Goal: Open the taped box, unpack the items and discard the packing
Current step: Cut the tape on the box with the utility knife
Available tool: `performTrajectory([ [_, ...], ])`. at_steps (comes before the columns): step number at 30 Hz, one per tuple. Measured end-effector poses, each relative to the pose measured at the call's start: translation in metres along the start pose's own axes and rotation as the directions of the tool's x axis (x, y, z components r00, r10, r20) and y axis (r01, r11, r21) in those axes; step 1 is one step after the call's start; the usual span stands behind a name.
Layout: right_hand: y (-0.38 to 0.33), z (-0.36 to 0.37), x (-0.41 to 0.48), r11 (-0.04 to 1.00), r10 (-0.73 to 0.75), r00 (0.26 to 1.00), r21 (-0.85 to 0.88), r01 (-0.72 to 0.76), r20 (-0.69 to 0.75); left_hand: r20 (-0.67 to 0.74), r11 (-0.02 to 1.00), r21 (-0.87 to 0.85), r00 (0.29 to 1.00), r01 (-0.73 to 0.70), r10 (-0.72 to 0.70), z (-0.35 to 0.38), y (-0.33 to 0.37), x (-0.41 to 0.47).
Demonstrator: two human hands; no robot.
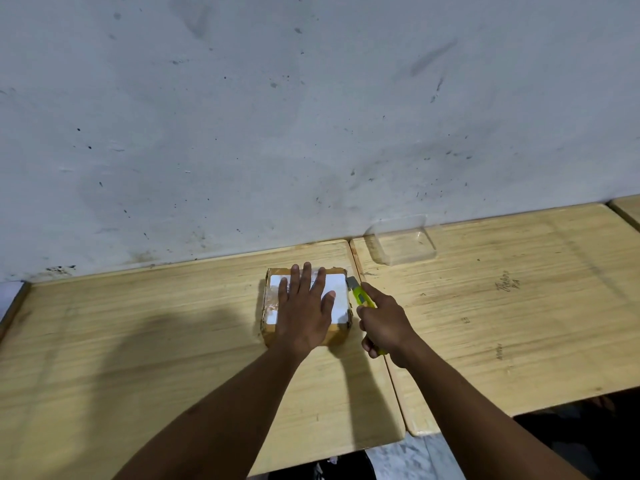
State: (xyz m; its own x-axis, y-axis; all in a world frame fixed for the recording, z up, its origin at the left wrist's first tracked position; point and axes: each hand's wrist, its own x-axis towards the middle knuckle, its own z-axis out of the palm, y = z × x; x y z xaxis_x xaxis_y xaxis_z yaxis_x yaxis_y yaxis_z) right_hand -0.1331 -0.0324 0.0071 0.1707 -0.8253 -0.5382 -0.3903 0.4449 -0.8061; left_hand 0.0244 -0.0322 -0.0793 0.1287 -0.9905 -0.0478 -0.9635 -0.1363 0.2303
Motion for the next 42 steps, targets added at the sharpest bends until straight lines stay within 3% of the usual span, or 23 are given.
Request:
performTrajectory([
  [10,0.0,0.0,-0.001,0.998,-0.022,1.0,-0.063,0.022,0.012,-0.004,1.0,0.001,1.0,0.003,-0.003,0.0,0.0,0.0],
  [16,-0.005,-0.001,-0.005,0.979,-0.065,0.997,-0.189,0.069,0.028,-0.023,1.0,-0.009,1.0,-0.012,0.012,0.003,-0.002,0.0],
  [42,-0.019,0.005,-0.026,0.903,-0.026,0.999,-0.427,0.04,0.039,0.0,0.999,0.034,0.999,0.035,-0.035,0.005,0.005,0.002],
])
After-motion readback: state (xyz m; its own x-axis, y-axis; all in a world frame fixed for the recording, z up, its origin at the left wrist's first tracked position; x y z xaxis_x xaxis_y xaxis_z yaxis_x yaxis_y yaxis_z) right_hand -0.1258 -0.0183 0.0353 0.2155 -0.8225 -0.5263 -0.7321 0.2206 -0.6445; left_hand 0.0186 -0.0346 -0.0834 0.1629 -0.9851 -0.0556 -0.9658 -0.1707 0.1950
